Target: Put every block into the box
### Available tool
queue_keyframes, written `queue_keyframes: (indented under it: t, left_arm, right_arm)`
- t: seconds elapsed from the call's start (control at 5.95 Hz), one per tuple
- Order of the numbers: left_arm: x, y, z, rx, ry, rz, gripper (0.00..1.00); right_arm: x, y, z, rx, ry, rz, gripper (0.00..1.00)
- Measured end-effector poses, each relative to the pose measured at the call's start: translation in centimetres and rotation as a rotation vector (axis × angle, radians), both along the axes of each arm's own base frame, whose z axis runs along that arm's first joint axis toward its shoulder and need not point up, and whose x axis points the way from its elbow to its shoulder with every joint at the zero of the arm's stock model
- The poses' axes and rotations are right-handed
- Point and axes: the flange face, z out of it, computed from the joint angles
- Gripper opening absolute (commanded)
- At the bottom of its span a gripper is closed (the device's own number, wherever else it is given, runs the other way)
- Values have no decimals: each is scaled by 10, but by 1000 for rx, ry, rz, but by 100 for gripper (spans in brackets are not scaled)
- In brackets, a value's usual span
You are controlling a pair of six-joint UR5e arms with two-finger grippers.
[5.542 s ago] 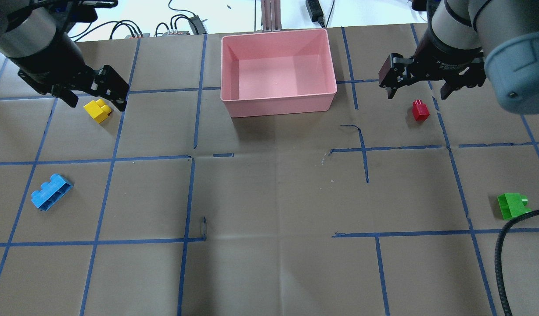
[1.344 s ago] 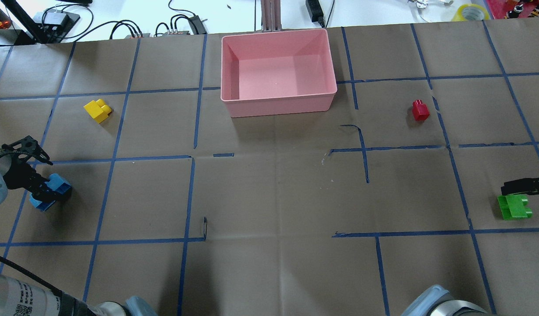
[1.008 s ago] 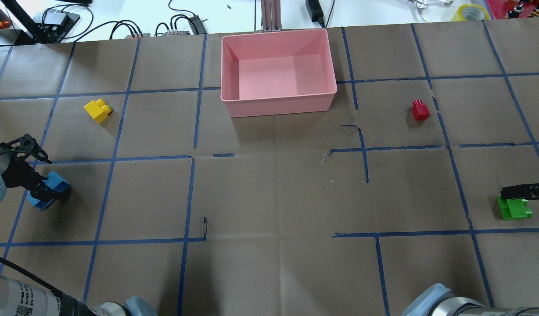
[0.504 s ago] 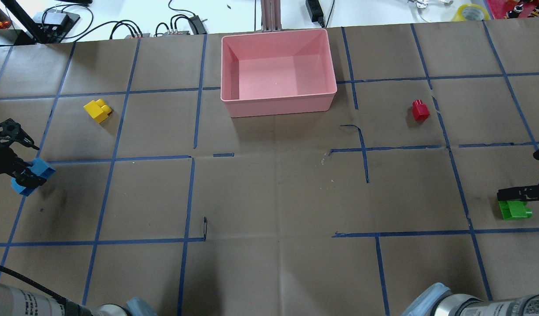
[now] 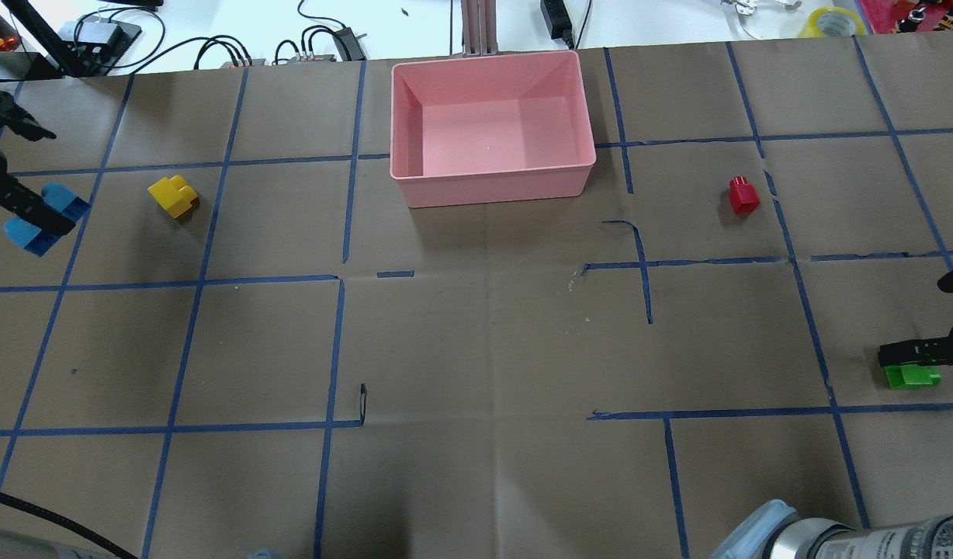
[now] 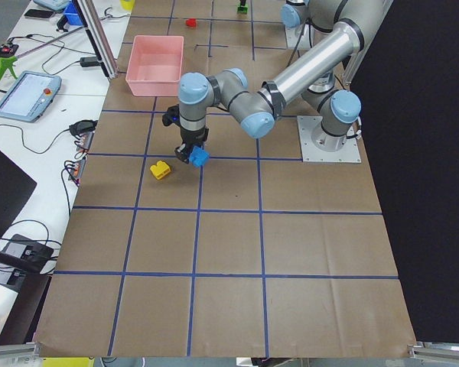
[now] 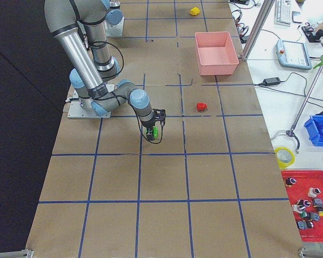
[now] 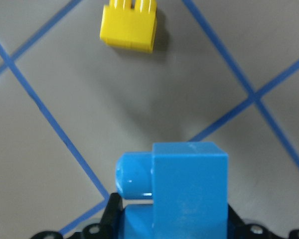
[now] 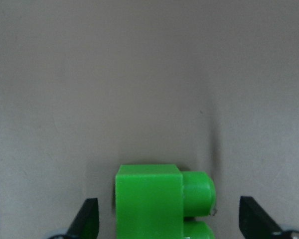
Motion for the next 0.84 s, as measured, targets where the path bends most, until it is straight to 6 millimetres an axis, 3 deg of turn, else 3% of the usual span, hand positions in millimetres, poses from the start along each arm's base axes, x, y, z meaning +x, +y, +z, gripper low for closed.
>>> queue_keyframes:
  t: [0.17,0.34,0.5,0.84]
  left_arm:
    - [-43,-30,23,-9,20,78,6]
    - [-89,-56,36,-25,42,177,6]
    - [-141,-79,43,-38,67,280,6]
    - [-271,-123,44,-42,149,483,6]
  right_arm:
    - [0,3,-3,13,-2,-4,67]
    - [0,4,-3,17,-2,-5,33]
    - [0,4,-2,16,-1,-7,12]
    - [0,2,6,-4,2,-17,9]
